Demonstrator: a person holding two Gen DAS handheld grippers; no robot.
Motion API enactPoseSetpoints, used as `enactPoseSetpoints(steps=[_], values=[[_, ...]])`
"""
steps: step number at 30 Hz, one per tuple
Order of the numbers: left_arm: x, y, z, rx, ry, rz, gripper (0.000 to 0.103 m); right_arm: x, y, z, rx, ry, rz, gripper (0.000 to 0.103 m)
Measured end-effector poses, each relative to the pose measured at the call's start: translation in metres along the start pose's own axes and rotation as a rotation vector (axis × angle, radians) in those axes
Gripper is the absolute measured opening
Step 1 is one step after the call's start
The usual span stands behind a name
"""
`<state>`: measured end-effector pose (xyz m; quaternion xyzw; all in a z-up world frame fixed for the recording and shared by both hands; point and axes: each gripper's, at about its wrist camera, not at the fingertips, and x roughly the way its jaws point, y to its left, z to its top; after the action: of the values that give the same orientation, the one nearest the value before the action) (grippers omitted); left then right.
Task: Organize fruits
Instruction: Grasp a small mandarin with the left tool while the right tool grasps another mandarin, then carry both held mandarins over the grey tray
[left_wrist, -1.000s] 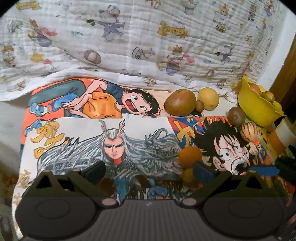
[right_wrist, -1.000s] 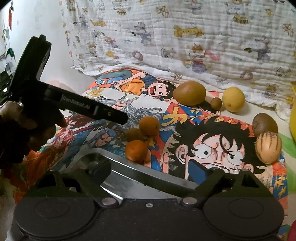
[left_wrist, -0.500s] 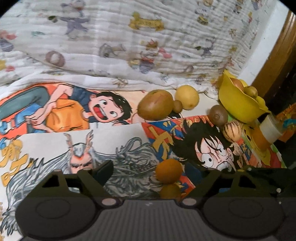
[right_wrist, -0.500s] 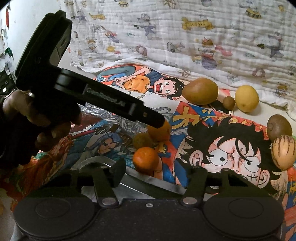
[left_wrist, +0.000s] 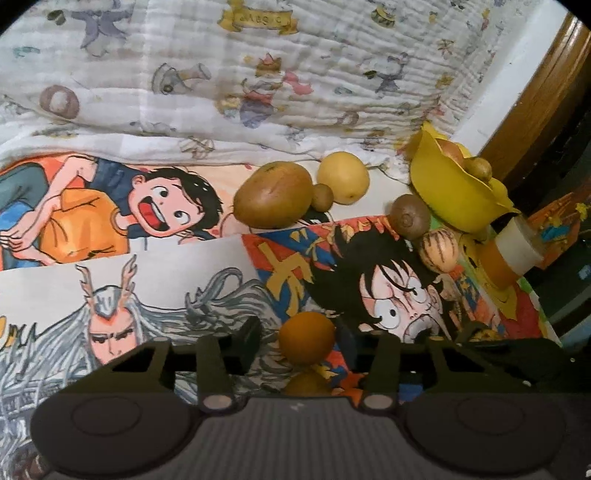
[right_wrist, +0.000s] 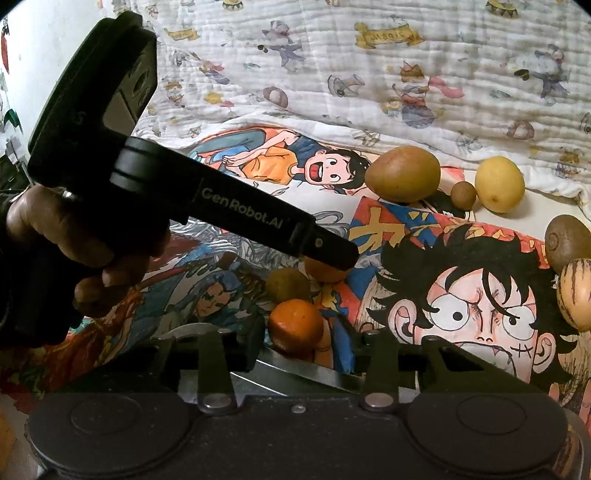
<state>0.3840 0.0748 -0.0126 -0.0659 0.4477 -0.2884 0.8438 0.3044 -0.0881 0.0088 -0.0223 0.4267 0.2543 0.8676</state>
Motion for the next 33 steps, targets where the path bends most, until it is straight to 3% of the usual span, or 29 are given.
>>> enactPoseSetpoints(steps=[6, 16, 33], values=[[0.004, -0.001, 0.0, -0.006, 0.007, -0.038, 0.036, 0.001, 0.0, 0.0, 0.012, -0.001, 0.01, 0.035], [0.006, 0.003, 0.003, -0.033, -0.008, -0.04, 0.036, 0.001, 0.0, 0.0, 0.015, -0.002, 0.012, 0.035], [-0.008, 0.017, -0.002, -0.106, -0.07, 0.06, 0.035, -0.008, 0.0, -0.002, 0.034, -0.039, 0.024, 0.034]])
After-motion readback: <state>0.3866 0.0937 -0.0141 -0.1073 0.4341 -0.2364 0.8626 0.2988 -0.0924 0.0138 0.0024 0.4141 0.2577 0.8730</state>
